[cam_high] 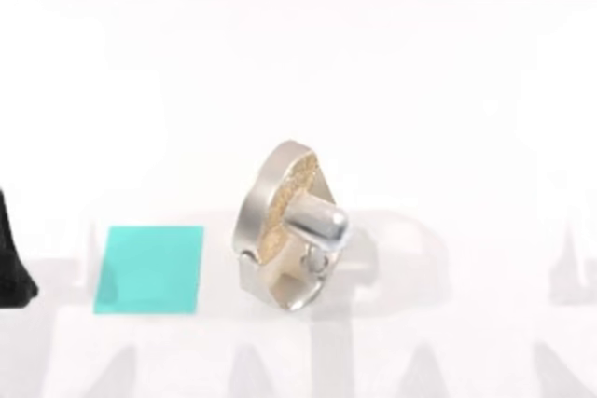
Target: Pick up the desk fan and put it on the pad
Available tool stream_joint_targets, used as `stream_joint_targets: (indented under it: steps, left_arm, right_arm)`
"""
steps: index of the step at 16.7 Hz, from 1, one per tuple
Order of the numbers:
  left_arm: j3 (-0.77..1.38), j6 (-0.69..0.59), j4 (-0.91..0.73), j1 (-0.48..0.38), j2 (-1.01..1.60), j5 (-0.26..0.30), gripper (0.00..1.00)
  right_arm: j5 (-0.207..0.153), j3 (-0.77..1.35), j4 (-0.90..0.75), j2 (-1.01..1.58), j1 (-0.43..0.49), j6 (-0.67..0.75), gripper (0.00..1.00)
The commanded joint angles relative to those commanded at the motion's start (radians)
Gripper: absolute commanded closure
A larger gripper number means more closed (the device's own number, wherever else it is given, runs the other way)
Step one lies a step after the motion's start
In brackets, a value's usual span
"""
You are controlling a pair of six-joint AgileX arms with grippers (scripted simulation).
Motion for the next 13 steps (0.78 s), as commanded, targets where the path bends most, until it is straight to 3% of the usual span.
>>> stream_joint_targets:
  steps: [6, 13]
  left_arm:
    - [0.102, -0.008, -0.097, -0.044, 0.103, 0.002, 0.0]
    - [0.651, -0.051, -0.52, -0.223, 0.659, 0.001, 0.0]
  right_arm:
    - [0.0, 0.0, 0.0, 0.0, 0.0, 0.0, 0.0]
    - [0.0, 0.0, 0.0, 0.0, 0.0, 0.0, 0.0]
